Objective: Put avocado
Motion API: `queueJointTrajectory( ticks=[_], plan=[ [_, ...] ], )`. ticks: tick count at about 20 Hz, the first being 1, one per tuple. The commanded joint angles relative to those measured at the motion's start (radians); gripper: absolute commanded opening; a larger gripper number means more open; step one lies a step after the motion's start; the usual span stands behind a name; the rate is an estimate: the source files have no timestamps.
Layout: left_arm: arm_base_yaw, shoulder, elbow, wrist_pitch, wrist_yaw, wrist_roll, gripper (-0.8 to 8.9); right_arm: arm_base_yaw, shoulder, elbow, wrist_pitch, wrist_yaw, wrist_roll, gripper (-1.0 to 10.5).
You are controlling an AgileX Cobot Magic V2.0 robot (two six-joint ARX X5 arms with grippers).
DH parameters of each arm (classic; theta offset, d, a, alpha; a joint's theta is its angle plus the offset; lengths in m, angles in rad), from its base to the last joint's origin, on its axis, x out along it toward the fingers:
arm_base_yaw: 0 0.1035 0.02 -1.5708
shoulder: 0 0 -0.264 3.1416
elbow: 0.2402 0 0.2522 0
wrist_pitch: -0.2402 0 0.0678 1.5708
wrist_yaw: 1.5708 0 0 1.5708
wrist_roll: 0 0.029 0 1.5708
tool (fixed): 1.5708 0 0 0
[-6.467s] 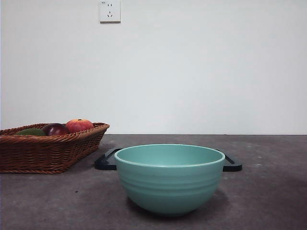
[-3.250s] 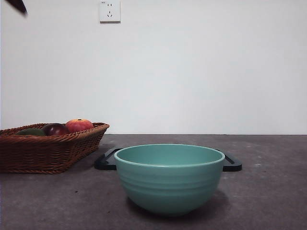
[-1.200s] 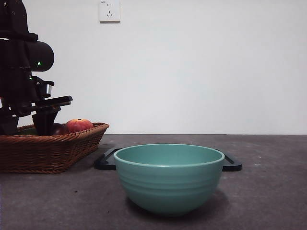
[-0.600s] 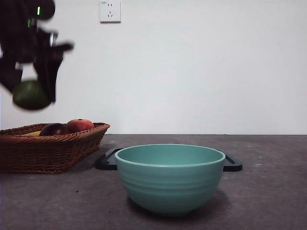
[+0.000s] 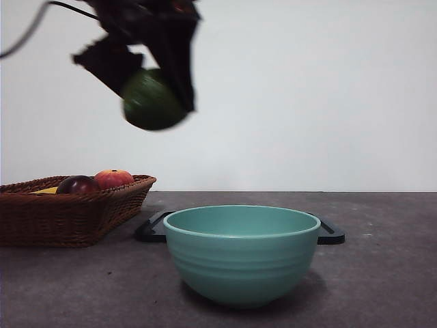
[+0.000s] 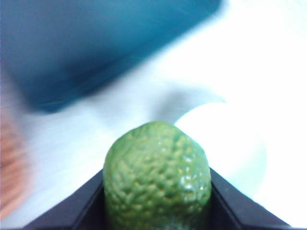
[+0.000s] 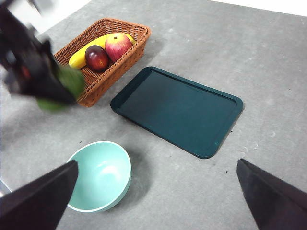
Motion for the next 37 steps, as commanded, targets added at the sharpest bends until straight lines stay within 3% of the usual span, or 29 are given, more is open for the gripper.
queueJointTrajectory(
  ticks=[1, 10, 21, 32, 37],
  plan=[
    [-0.068, 0.063, 0.022, 0.032, 0.004, 0.005, 0.86, 0.003, 0.004, 0.019, 0.005, -0.001, 0.000, 6.2],
    [-0.208, 0.276, 0.022, 0.134, 0.004, 0.002, 0.86, 0.003, 0.004, 0.019, 0.005, -0.001, 0.000, 6.2],
    [-0.219, 0.344, 0.022, 0.085, 0.004, -0.010, 0.93, 0.003, 0.004, 0.019, 0.005, -0.001, 0.000, 6.2],
    [-0.234, 0.343, 0.047, 0.072, 0.005, -0.023, 4.83, 0.003, 0.004, 0.019, 0.005, -0.001, 0.000, 6.2],
    [-0.235, 0.228, 0.074, 0.044, 0.005, -0.011, 5.06, 0.003, 0.004, 0.019, 0.005, -0.002, 0.000, 6.2]
  ],
)
